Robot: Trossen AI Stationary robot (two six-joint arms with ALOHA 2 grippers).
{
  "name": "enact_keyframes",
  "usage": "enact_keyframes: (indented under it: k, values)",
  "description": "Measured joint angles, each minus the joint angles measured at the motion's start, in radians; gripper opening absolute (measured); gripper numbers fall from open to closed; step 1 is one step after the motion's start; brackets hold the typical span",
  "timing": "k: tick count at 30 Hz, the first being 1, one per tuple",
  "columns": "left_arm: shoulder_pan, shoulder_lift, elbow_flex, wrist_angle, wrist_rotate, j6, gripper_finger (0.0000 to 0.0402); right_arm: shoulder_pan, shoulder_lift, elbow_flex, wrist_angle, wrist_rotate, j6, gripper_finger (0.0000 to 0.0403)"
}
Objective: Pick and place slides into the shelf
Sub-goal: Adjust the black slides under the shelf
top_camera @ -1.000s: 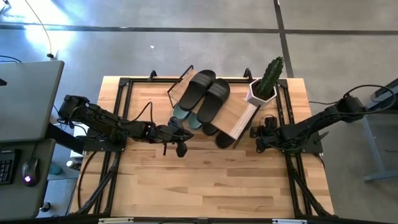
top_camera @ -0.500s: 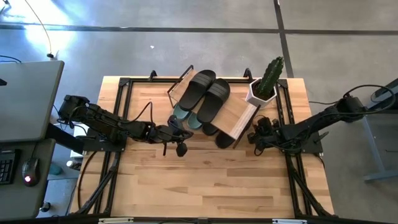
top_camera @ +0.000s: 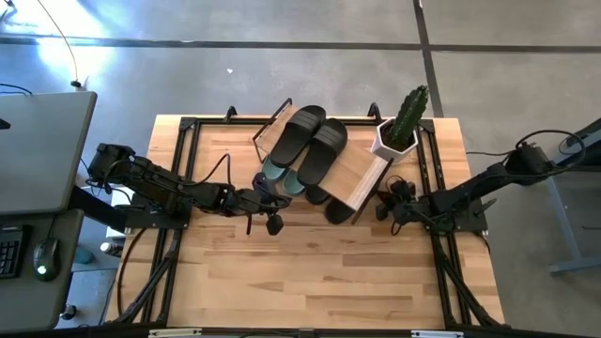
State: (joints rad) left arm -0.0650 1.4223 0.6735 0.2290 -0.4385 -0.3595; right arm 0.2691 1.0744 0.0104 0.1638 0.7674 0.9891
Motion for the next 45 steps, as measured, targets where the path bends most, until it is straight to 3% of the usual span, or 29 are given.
enact_keyframes:
  k: [6, 10, 16, 26, 30, 33, 37, 41, 45]
  values:
    - [0.0, 0.0, 0.0, -0.001, 0.0, 0.0, 0.0, 0.0, 0.0, 0.009, 0.088, -0.049, -0.111, 0.0]
    - [0.0, 0.0, 0.0, -0.001, 0.0, 0.0, 0.0, 0.0, 0.0, 0.009, 0.108, 0.002, -0.203, 0.0]
    - [0.0, 0.0, 0.0, -0.001, 0.0, -0.008, 0.0, -0.001, 0.0, 0.009, 0.056, 0.144, -0.044, 0.0]
    - [0.0, 0.0, 0.0, -0.037, 0.002, -0.011, 0.0, -0.04, -0.001, 0.009, -0.048, 0.117, 0.11, 0.0]
    - [0.003, -0.016, 0.0, -0.104, 0.119, -0.007, 0.0, -0.04, -0.003, 0.009, -0.008, 0.054, 0.105, 0.0]
    - [0.006, -0.033, 0.001, -0.183, 0.296, -0.012, 0.0, -0.04, -0.004, 0.009, 0.029, -0.016, 0.079, 0.0]
    - [-0.023, 0.002, 0.002, -0.109, 0.463, 0.004, 0.0, -0.039, -0.022, 0.027, 0.034, -0.088, 0.043, 0.0]
    - [-0.068, 0.139, 0.002, 0.025, 0.52, 0.041, 0.0, -0.036, -0.048, 0.102, -0.143, -0.14, 0.043, 0.0]
    - [-0.071, 0.314, 0.052, 0.146, 0.494, 0.032, 0.0, -0.009, -0.059, 0.213, -0.389, -0.159, 0.075, 0.0]
